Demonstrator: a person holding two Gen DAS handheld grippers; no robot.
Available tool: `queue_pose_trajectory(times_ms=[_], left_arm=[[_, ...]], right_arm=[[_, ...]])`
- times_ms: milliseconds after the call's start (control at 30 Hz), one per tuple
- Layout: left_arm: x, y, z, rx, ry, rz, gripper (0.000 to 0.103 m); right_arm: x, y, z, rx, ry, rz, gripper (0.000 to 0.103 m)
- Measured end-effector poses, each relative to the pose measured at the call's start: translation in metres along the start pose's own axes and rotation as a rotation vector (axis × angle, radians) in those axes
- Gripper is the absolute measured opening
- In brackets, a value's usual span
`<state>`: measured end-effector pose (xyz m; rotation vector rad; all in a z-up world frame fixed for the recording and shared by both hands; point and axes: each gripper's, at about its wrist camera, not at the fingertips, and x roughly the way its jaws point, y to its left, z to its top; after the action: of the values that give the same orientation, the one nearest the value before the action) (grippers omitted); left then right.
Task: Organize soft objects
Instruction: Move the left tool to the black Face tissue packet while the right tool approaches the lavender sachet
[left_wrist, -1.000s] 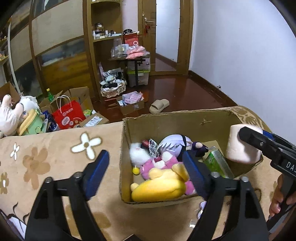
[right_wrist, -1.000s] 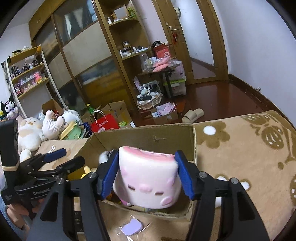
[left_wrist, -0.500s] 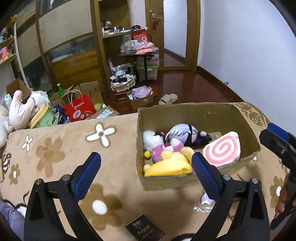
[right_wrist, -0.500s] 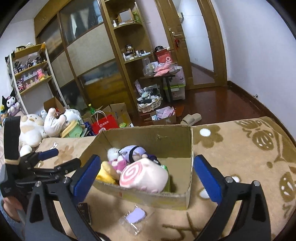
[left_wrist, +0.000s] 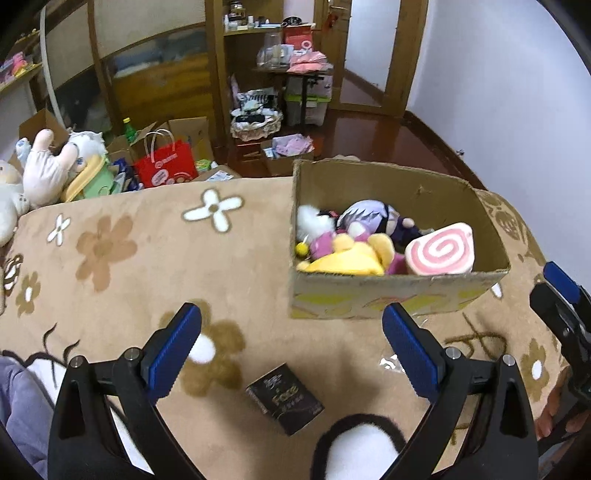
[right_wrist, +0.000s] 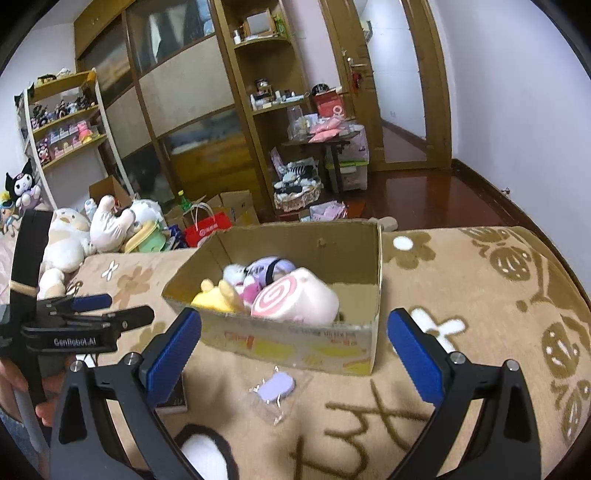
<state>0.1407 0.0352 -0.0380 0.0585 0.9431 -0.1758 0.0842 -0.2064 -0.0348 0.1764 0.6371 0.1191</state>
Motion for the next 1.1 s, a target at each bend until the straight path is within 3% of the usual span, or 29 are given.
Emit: queue_pose_trajectory(times_ms=[467,1100], left_arm=[[-0.005,0.009,-0.016,-0.031,0.064,0.033,0.097],[0.064,0.021,-0.021,-0.092,0.284,0.064,0.097]], right_arm=[[0.003,0.010,-0.025,-0.019,0.065,0.002,0.103],[0.065,0.007,-0.043,-0.002,0.185,-0.040,0.103]])
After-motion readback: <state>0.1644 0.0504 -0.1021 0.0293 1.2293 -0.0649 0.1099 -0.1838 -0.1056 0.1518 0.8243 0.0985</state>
